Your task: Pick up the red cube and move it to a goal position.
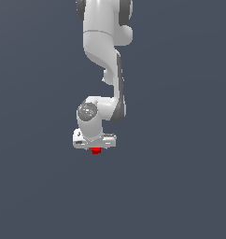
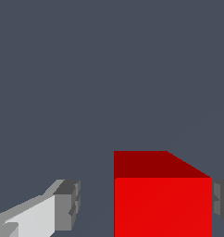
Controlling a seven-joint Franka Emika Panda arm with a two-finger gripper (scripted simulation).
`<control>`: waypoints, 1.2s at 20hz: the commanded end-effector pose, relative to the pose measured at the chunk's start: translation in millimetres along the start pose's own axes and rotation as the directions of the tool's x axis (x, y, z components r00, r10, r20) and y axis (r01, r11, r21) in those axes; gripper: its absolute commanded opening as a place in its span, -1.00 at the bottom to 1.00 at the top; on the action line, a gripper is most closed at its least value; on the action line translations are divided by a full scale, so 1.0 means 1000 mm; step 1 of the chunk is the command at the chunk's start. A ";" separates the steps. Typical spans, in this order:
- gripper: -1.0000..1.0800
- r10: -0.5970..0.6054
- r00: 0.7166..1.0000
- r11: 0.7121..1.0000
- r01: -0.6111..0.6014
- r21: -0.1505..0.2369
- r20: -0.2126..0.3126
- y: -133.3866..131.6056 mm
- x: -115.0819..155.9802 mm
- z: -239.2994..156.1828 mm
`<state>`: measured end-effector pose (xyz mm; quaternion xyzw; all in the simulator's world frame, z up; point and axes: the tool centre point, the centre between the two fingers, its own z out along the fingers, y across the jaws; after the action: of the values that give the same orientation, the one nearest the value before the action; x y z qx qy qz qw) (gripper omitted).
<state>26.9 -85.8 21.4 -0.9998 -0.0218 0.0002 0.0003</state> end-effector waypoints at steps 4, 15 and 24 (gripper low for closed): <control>-1.00 -0.002 1.000 1.000 0.002 -0.001 0.000 0.001 0.001 0.002; -1.00 -0.002 1.000 1.000 0.002 -0.001 0.000 0.001 0.001 0.000; -1.00 -0.002 1.000 1.000 0.002 -0.001 0.000 0.004 0.003 -0.041</control>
<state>29.3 -88.6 51.3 -0.9997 -0.0229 0.0011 0.0002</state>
